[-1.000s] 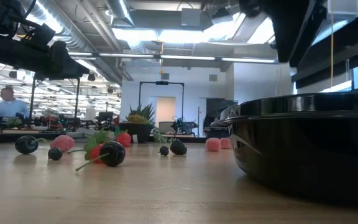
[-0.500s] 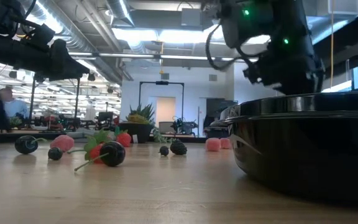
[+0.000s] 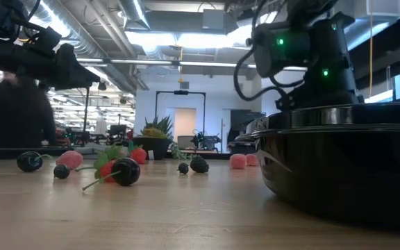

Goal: Pick and placing Produce into tupperware
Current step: Put the red strawberry into the black bin

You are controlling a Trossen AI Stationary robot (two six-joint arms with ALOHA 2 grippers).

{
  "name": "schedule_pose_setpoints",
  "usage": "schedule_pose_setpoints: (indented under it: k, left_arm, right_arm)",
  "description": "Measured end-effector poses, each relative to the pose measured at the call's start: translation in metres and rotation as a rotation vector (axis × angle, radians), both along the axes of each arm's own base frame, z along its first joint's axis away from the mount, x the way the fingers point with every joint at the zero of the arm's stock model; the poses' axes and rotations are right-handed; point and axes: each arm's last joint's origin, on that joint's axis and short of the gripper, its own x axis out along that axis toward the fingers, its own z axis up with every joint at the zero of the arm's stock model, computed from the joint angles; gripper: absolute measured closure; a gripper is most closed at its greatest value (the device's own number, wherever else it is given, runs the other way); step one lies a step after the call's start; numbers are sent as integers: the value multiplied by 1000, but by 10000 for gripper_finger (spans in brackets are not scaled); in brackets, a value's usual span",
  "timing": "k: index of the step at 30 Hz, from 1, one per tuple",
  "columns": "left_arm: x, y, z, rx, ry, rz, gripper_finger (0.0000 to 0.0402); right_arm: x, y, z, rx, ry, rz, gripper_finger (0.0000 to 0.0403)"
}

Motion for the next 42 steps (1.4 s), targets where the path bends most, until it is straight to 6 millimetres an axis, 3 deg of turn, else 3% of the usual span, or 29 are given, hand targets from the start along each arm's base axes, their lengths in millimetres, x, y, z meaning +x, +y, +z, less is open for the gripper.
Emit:
schedule_pose_setpoints:
  k: [13,24,29,34,42]
  left_arm:
    - [0,0,0,0,1,0,182]
    - [0,0,0,1,1,0,182]
    - [0,0,0,1,1,0,182]
    - [0,0,0,1,1,0,182]
    - [0,0,0,1,1,0,182]
  right_arm:
    - [-1,-14,-18,129,-79,-13,168]
    - [1,-14,-19,131,-94,-9,303]
    - [2,-13,-18,127,-94,-2,312]
    - [17,-9,-4,102,-147,18,312]
    - [59,17,62,147,-371,64,312]
